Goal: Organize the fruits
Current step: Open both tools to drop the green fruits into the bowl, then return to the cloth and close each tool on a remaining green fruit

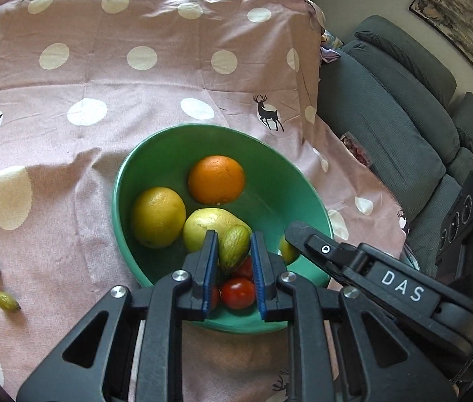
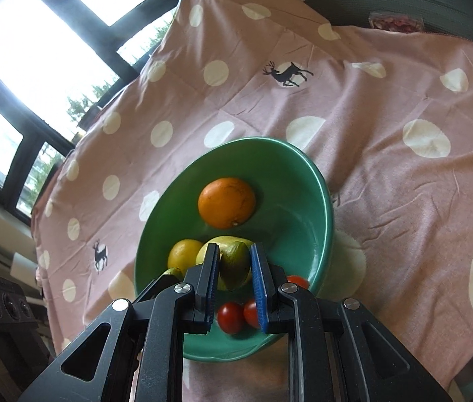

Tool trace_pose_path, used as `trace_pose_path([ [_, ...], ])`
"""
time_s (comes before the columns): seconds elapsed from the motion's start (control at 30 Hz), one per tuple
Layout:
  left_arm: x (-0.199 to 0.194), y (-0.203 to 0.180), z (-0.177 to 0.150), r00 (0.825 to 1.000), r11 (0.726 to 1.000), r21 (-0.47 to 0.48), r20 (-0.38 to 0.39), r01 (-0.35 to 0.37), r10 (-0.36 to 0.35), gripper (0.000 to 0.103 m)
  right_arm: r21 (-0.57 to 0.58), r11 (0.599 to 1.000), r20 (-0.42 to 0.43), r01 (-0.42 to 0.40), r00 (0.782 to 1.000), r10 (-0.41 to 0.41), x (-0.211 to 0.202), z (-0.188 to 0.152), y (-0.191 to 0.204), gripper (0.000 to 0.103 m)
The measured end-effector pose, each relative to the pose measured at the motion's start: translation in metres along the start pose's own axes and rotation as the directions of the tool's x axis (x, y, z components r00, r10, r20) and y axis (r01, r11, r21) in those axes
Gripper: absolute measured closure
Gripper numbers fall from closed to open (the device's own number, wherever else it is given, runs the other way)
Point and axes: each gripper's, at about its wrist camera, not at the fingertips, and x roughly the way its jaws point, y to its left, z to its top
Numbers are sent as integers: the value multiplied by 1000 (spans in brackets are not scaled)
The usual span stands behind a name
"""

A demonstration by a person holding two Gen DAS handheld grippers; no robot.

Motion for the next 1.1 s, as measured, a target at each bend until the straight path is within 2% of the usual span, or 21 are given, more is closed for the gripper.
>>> trace_pose_path([
  [0.07,-2,2,2,1000,1000,-8,1,-23,23,77,-9,1000,-13,-2,1000,2,1,0,2,81],
  [0.13,-7,7,3,999,999,-15,3,-43,43,66,-17,1000,-22,-1,1000,1,1,0,5,78],
  [0.2,-17,16,3,998,998,-40,16,-58,58,51,-19,1000,-18,-6,1000,5,-2,-2,7,72],
  [0.23,-23,22,2,998,996,-58,24,-64,65,49,-24,1000,-19,-12,1000,12,-3,-3,8,67],
  [0.3,-36,37,1,995,991,-96,35,-90,94,45,-42,999,-27,-28,999,27,-6,-6,14,65],
  [0.5,-74,85,-1,968,948,-219,49,-231,247,42,-189,980,-86,-60,995,44,-9,-27,57,65],
  [0.67,-94,121,-10,932,900,-264,13,-347,362,41,-290,953,-143,-85,989,44,0,-49,92,64],
  [0.9,-105,170,-22,883,841,-288,-33,-457,468,43,-374,916,-302,-147,953,30,40,-90,138,64],
  [0.97,-105,182,-26,875,829,-295,-62,-475,479,43,-382,909,-344,-166,939,27,56,-102,150,65],
  [1.1,-111,195,-30,878,823,-319,-71,-469,473,46,-385,905,-403,-178,915,8,81,-122,167,65],
])
